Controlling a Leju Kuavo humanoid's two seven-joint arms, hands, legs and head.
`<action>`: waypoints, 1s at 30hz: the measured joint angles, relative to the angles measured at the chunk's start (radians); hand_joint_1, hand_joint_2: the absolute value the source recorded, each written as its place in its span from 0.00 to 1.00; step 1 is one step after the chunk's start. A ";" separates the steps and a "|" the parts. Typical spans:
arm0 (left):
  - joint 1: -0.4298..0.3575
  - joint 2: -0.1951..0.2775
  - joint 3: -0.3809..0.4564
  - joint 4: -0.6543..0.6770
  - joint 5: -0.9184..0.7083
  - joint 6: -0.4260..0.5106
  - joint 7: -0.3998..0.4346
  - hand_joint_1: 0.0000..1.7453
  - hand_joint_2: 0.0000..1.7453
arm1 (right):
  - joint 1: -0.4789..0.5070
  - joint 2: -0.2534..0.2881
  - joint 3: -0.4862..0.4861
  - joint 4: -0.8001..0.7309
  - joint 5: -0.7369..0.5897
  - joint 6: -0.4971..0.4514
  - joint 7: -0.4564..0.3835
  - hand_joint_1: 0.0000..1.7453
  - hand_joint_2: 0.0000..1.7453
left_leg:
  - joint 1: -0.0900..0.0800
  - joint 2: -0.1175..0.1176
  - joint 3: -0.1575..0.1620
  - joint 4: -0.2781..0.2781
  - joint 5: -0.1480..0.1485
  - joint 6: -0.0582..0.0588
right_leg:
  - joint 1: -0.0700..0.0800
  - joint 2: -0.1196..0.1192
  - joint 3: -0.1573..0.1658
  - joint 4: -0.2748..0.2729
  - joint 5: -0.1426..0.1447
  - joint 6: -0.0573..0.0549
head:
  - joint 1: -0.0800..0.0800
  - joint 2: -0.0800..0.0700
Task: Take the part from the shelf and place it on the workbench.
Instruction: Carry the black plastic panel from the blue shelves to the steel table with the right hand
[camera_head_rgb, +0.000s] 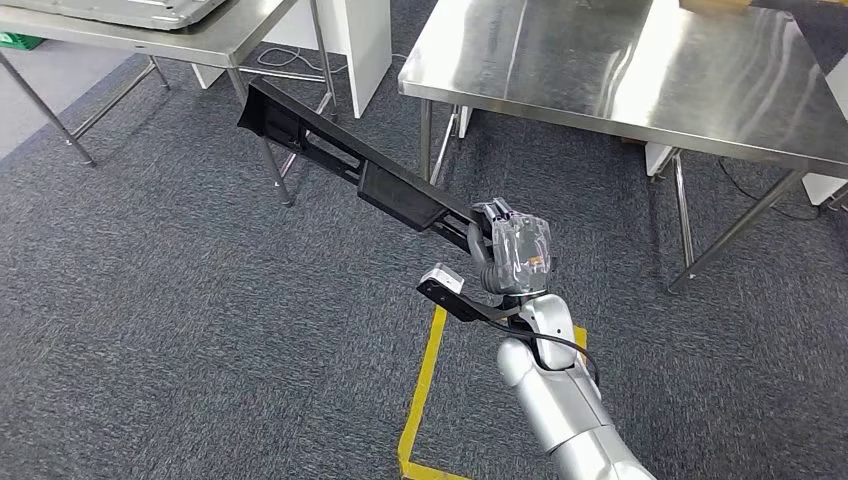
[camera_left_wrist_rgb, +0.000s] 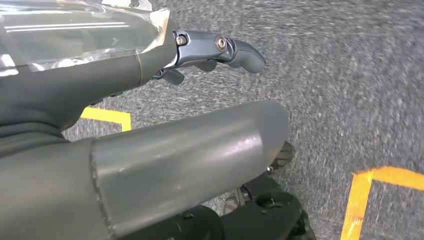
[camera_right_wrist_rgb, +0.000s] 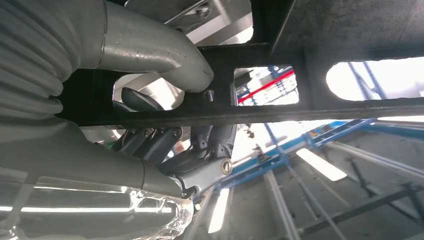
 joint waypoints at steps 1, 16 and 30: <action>-0.001 0.000 0.000 0.000 -0.002 -0.001 -0.001 0.00 0.00 | 0.000 -0.001 0.000 -0.002 0.000 -0.001 0.000 1.00 1.00 | -0.003 0.010 0.001 0.001 -0.003 -0.005 | 0.002 -0.023 0.037 -0.065 0.018 -0.001 | 0.000 0.000; -0.005 0.005 0.010 -0.001 -0.018 -0.002 -0.009 0.00 0.00 | 0.026 -0.008 -0.008 -0.012 0.015 -0.012 0.004 1.00 1.00 | 0.004 -0.083 -0.048 0.088 -0.023 -0.031 | 0.010 0.075 0.066 -0.120 0.047 -0.052 | -0.021 0.000; -0.007 0.005 0.025 -0.002 -0.025 -0.005 -0.016 0.00 0.00 | 0.045 -0.015 -0.008 -0.032 0.027 -0.013 0.006 1.00 1.00 | -0.013 -0.090 -0.023 0.014 0.006 -0.019 | 0.008 0.078 0.058 -0.119 0.049 -0.042 | -0.020 0.000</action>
